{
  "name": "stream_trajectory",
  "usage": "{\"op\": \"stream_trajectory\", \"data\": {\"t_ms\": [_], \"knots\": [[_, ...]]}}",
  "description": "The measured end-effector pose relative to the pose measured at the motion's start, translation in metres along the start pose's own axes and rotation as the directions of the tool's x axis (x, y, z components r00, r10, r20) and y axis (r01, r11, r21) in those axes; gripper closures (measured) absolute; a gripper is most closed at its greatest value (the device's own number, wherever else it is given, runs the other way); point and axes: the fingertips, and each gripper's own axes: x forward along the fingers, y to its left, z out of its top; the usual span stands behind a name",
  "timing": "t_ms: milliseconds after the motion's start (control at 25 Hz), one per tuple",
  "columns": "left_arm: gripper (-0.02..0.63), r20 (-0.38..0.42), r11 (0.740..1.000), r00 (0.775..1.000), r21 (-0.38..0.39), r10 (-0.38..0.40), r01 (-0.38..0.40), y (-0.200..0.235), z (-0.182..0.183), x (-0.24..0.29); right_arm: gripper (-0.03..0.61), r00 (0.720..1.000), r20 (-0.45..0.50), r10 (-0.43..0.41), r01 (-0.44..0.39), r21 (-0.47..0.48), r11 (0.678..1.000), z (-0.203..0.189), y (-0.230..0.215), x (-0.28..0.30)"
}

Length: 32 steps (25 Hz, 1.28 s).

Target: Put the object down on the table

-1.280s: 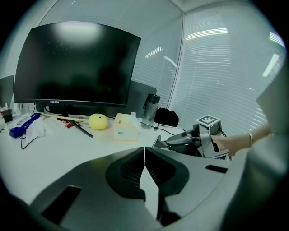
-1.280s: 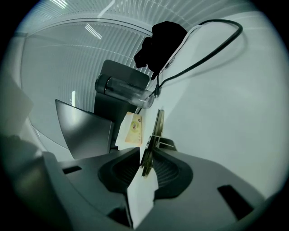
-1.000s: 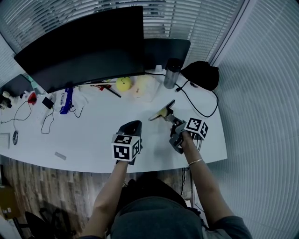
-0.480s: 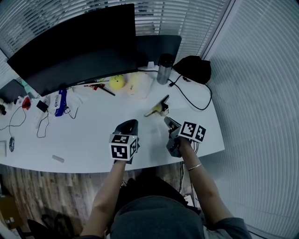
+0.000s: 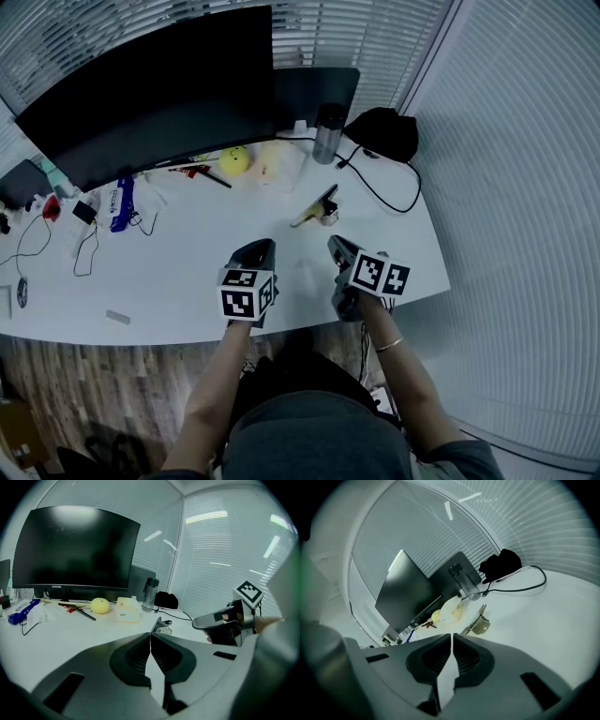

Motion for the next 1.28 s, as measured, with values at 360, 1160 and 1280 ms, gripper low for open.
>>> {"op": "stream_trajectory", "data": {"t_ms": [360,1160,1280], "knots": [[0.589,0.002,1.0,1.0,0.016,-0.021,0.021,0.0,-0.008,-0.013,0.572,0.999,0.036,-0.035,0.039,-0.099,0.994,-0.016,0.021,-0.016],[0.589,0.031,0.999,0.999,0.024,-0.032,0.031,0.012,-0.009,-0.048,0.575,0.988,0.102,-0.119,0.144,-0.298,0.944,-0.032,0.052,-0.044],[0.589,0.036,0.999,0.999,0.019,-0.029,0.028,0.015,-0.01,-0.052,0.577,0.984,0.107,-0.142,0.169,-0.316,0.933,-0.034,0.05,-0.045]]}}
